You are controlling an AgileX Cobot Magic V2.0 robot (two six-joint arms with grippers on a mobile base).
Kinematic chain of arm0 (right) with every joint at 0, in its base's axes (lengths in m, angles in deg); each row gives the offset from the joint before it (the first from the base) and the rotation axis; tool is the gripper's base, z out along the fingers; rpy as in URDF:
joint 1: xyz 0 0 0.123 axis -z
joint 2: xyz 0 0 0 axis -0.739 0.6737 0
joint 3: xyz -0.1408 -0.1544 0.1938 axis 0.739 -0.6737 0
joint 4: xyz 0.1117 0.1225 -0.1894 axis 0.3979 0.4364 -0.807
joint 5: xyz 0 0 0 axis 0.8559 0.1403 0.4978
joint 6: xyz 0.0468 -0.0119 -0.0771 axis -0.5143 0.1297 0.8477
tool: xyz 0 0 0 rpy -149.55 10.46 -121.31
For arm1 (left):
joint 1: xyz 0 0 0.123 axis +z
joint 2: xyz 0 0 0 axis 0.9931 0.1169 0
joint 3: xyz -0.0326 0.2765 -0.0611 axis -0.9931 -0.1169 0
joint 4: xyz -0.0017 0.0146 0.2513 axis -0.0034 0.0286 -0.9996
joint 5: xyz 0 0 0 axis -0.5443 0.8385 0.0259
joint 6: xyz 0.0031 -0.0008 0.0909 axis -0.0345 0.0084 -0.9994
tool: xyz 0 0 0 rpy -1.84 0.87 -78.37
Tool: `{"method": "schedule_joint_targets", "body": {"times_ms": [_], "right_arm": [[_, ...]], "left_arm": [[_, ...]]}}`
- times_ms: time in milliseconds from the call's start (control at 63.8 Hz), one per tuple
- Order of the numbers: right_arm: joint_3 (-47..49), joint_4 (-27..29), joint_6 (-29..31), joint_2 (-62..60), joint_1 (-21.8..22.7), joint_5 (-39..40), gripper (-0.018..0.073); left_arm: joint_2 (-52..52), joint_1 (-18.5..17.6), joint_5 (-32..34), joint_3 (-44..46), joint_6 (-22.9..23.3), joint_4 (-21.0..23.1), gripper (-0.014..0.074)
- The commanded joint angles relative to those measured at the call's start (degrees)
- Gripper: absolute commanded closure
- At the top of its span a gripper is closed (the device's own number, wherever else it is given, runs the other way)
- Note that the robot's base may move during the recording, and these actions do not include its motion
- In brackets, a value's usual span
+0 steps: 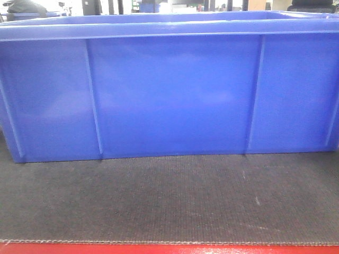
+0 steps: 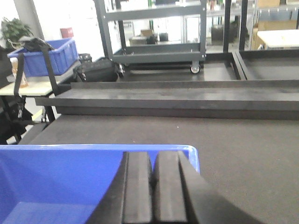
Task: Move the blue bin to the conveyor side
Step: 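Open both grippers and raise them off the bin rims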
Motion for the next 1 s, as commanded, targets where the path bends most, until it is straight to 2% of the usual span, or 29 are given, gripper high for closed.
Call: {"method": "schedule_joint_targets", "body": {"times_ms": [0, 173, 565, 721, 988], "right_arm": [[-4.8, -0.9, 0.1, -4.2, 0.3, 4.1, 0.0646], [-16.0, -2.6, 0.1, -12.6, 0.3, 6.6, 0.0648], [-36.8, -3.7, 0.1, -33.7, 0.3, 8.3, 0.0648], [-40.6, -3.7, 0.1, -41.3, 0.3, 7.2, 0.0648], [-41.1, -3.7, 0.1, -47.3, 0.3, 5.4, 0.0648]], "left_arm": [[-5.0, -0.3, 6.9, -6.8, 0.5, -0.1, 0.0596], [-13.3, -0.3, 14.0, -20.6, 0.5, -0.1, 0.0596], [-31.1, -0.3, 15.2, -40.4, 0.5, 0.4, 0.0596], [-39.0, -0.3, 15.2, -45.2, 0.5, 0.4, 0.0596], [-49.8, -0.3, 15.2, -45.8, 0.5, -0.2, 0.0596]]}}
